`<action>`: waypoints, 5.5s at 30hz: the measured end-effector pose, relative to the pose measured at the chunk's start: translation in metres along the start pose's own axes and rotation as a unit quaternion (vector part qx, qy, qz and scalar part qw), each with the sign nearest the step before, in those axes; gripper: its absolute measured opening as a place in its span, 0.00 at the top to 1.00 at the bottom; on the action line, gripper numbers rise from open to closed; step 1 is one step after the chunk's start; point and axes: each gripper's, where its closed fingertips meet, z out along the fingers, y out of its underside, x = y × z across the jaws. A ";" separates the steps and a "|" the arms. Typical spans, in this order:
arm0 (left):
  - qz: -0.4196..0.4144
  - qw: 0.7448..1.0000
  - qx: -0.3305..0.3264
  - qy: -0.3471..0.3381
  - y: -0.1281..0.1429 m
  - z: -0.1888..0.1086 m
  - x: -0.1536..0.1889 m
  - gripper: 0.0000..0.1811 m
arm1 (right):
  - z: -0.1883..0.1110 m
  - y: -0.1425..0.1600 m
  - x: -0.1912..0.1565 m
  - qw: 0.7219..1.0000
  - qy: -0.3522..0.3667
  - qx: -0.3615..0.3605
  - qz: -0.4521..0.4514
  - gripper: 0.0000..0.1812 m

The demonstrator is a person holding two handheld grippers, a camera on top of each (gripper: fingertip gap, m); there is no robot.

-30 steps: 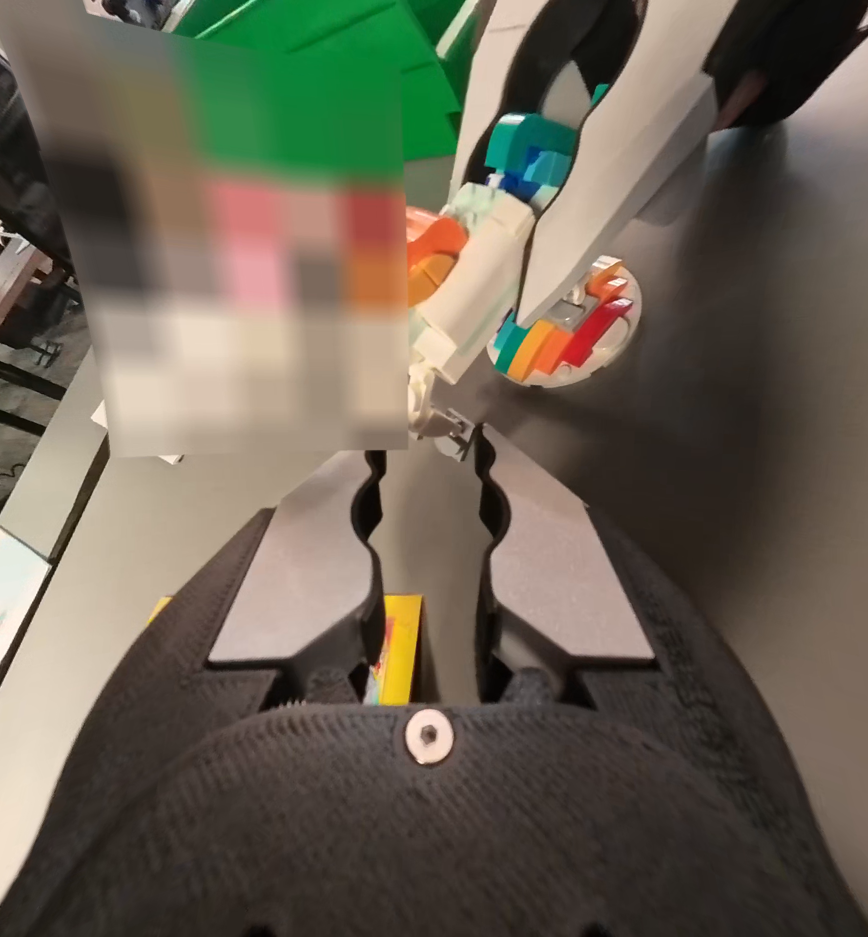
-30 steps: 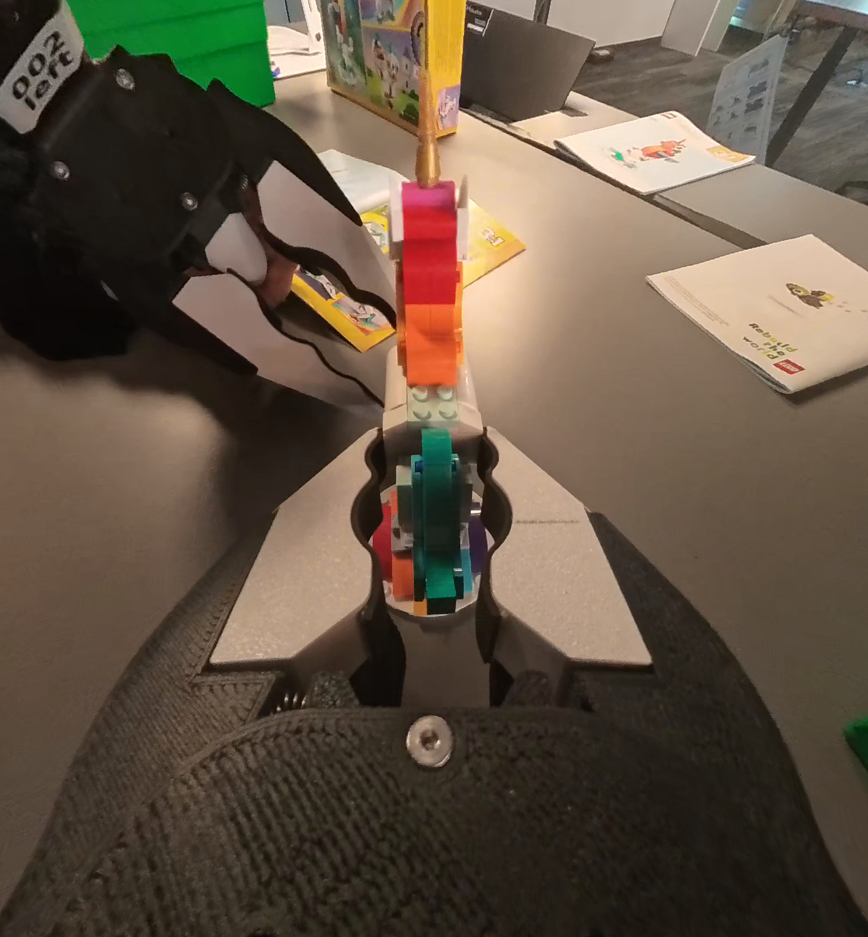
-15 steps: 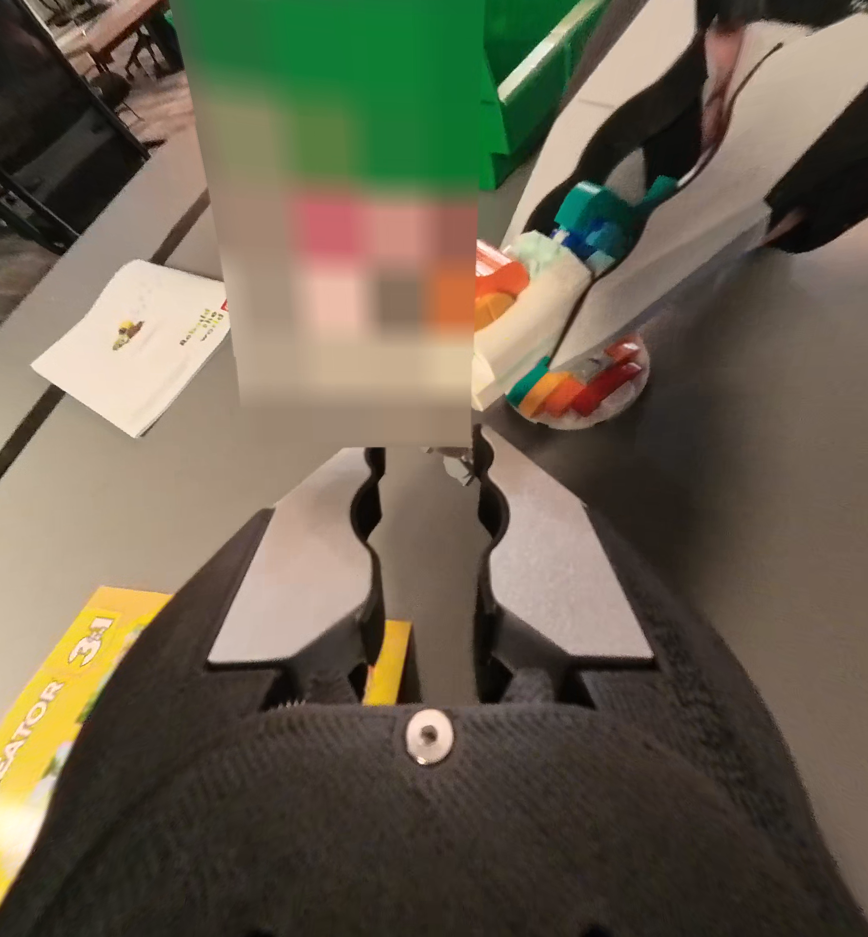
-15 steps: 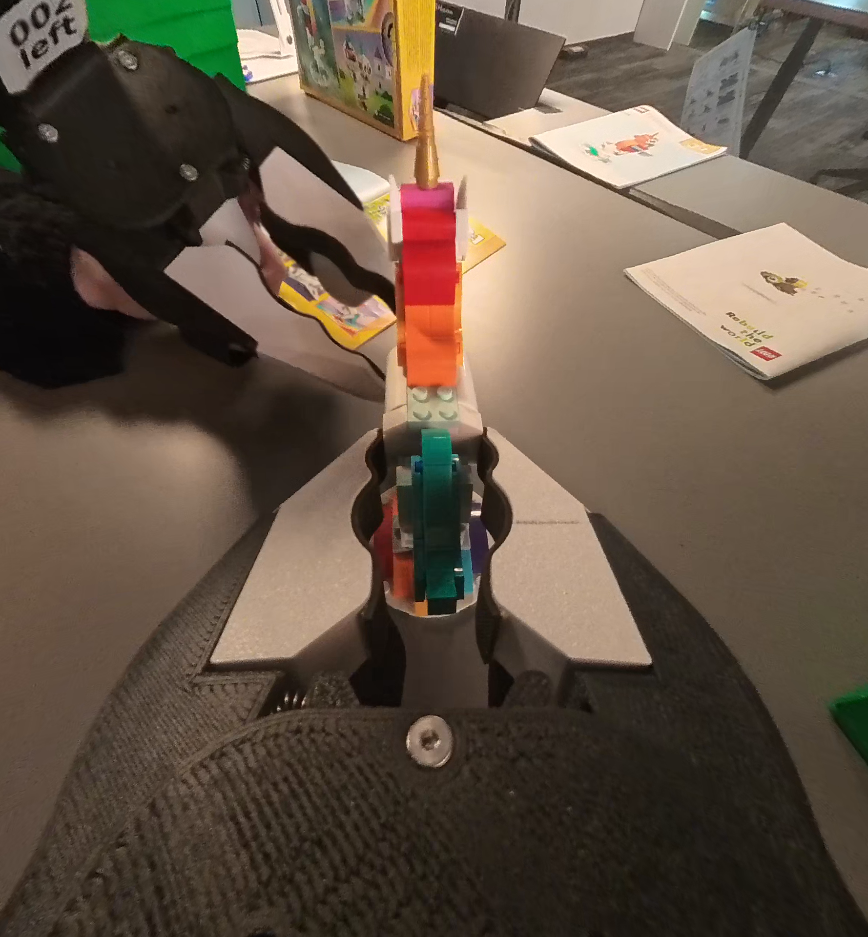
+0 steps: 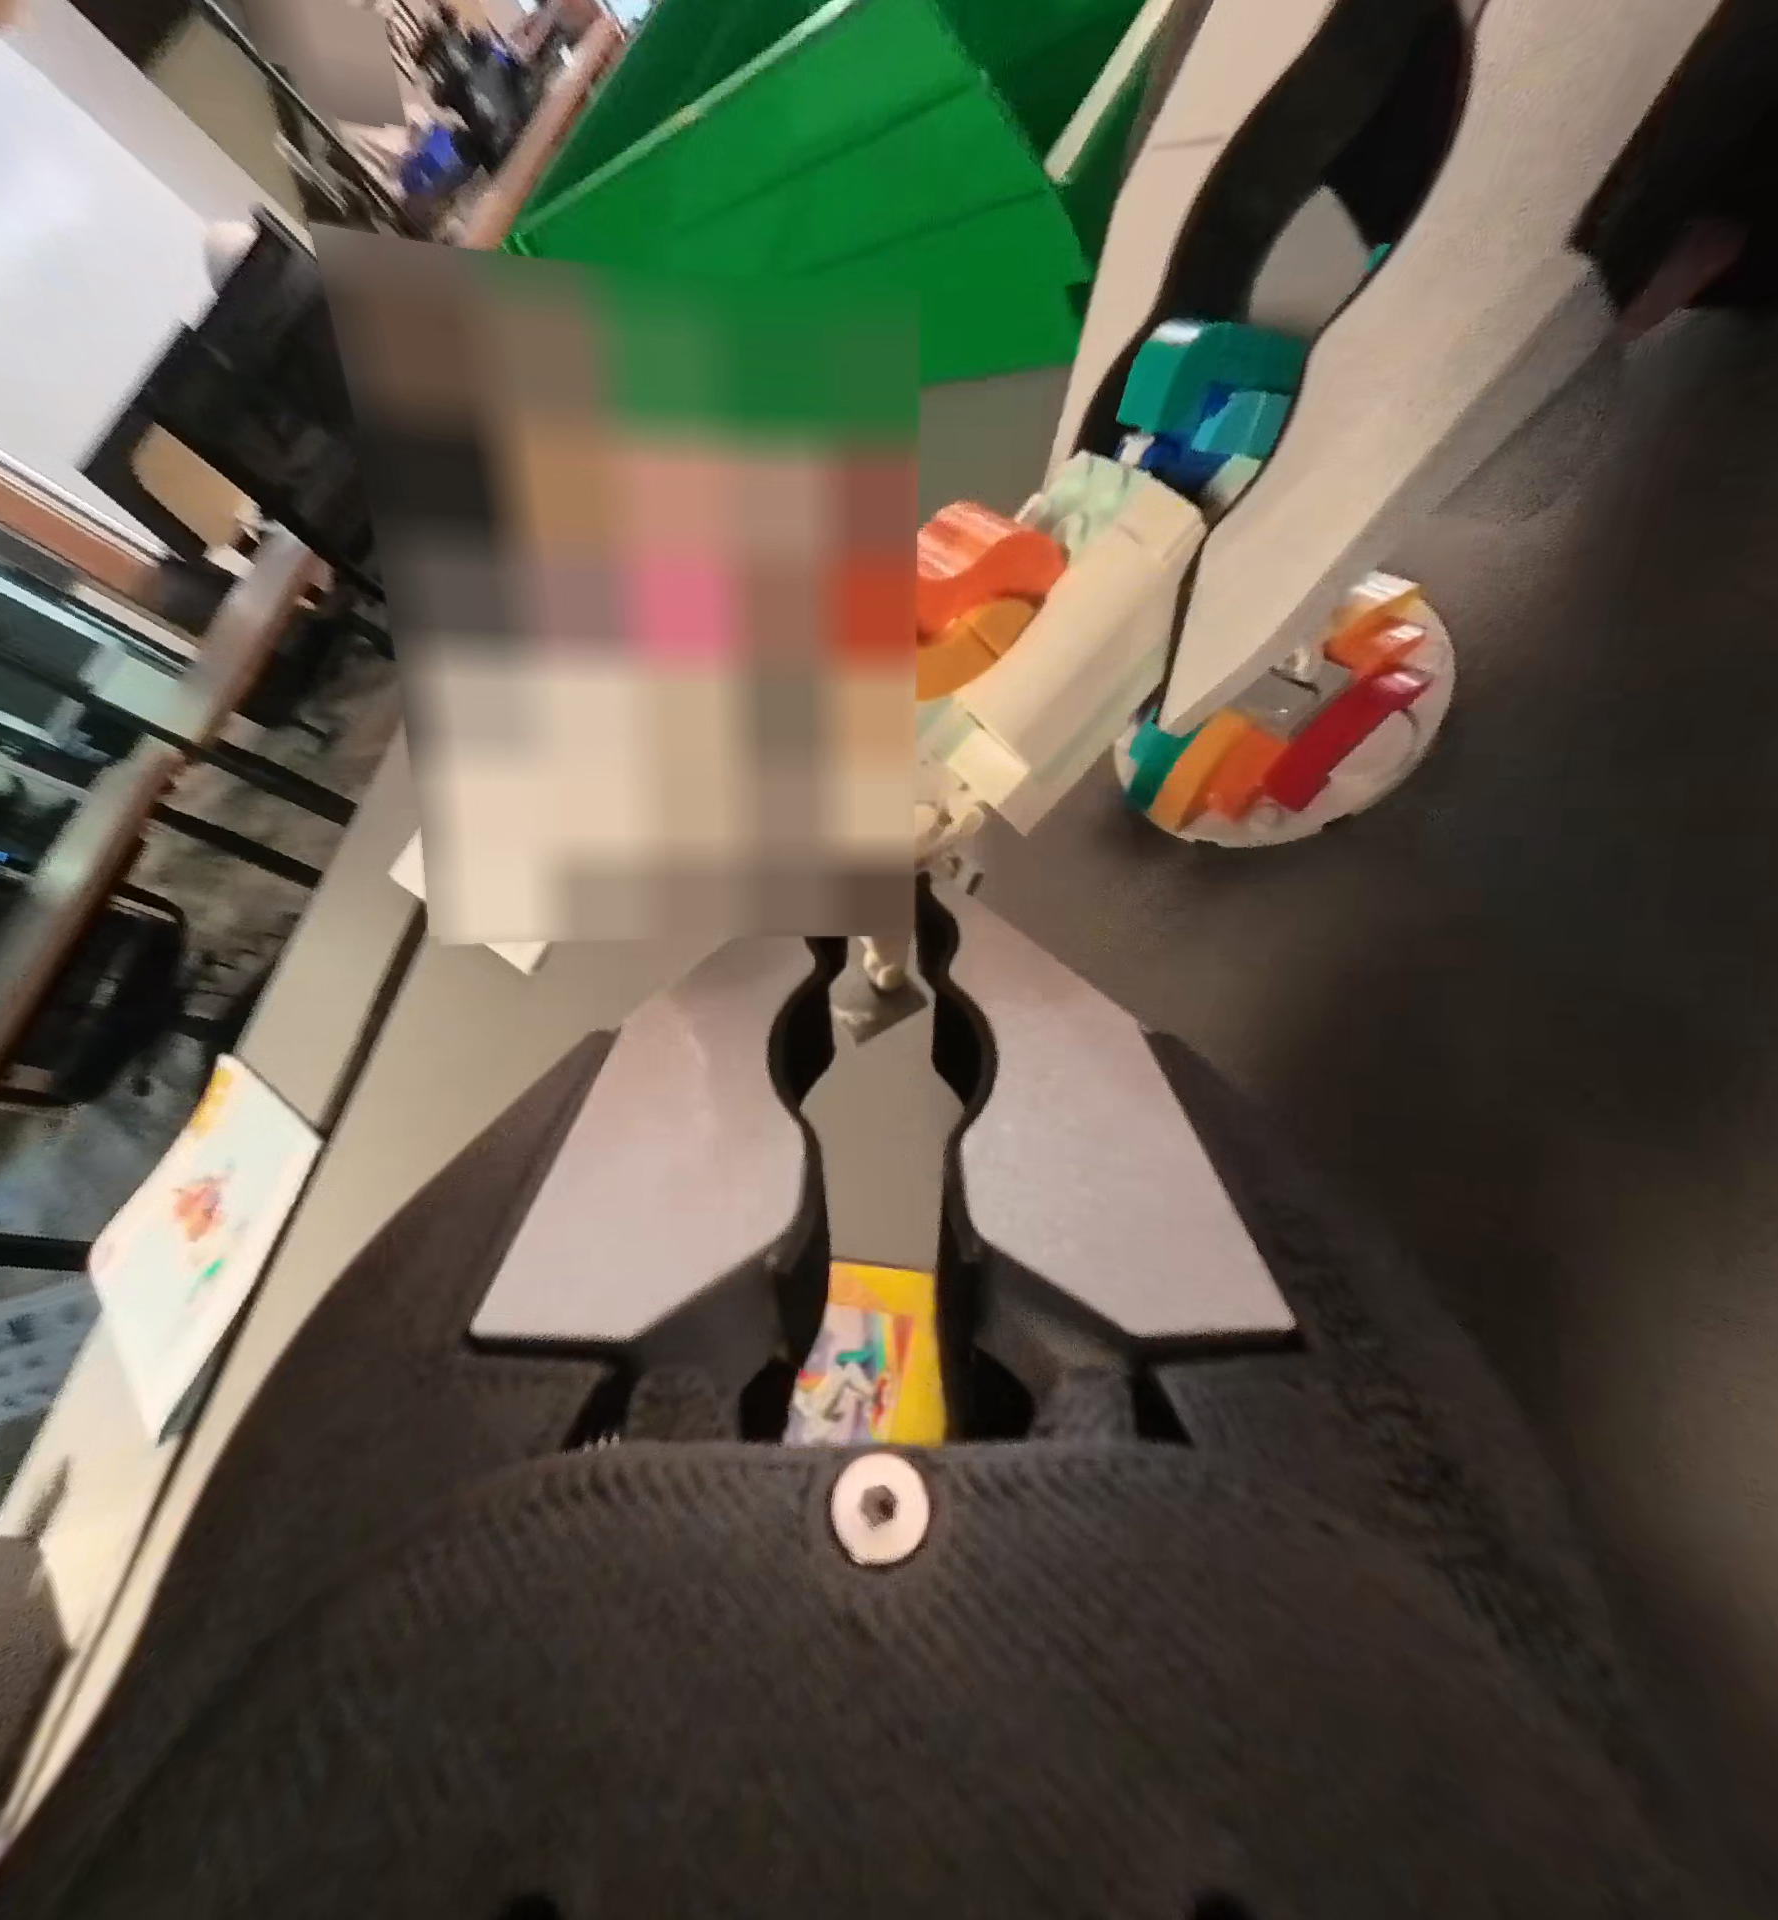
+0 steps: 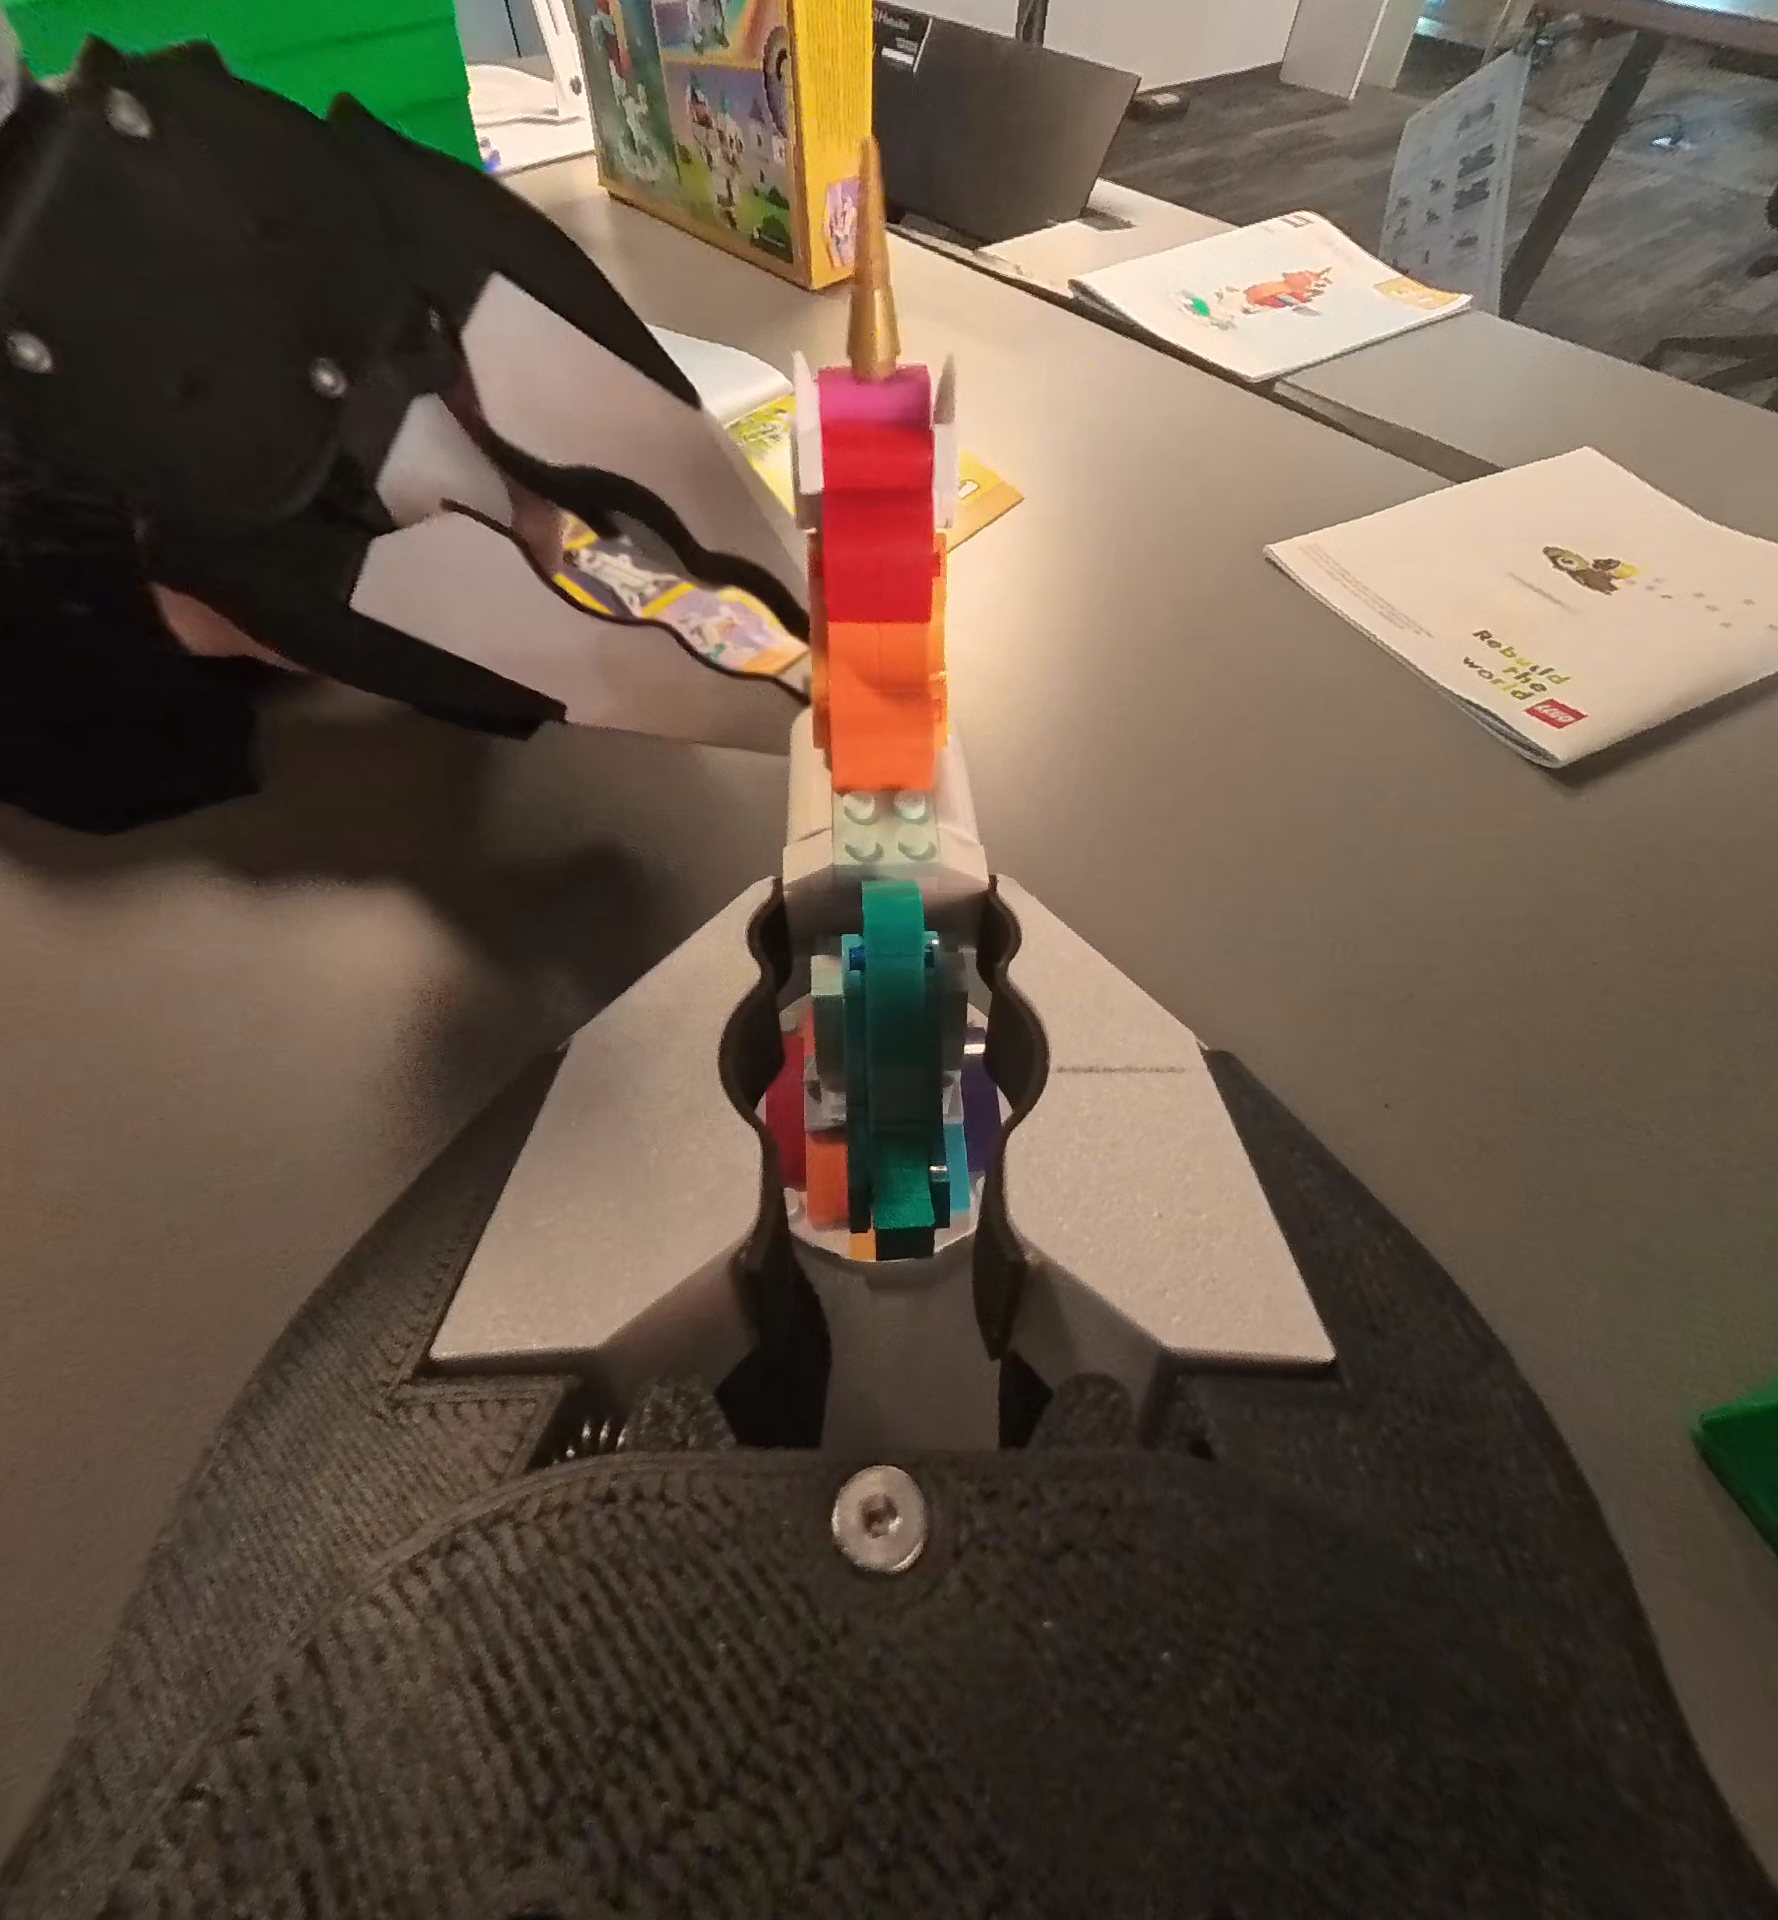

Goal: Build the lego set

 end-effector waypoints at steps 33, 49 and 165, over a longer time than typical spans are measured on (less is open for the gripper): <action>-0.003 0.977 0.211 -0.031 -0.048 -0.037 -0.017 0.89 | -0.037 -0.037 -0.023 0.968 -0.149 0.172 0.107 0.81; -0.024 0.974 0.213 -0.078 -0.047 -0.043 -0.039 0.87 | -0.024 -0.036 -0.023 0.978 -0.128 0.142 0.084 0.81; -0.218 0.929 0.187 -0.235 0.015 -0.126 -0.062 0.13 | 0.033 -0.144 -0.226 0.914 0.260 0.253 -0.182 0.12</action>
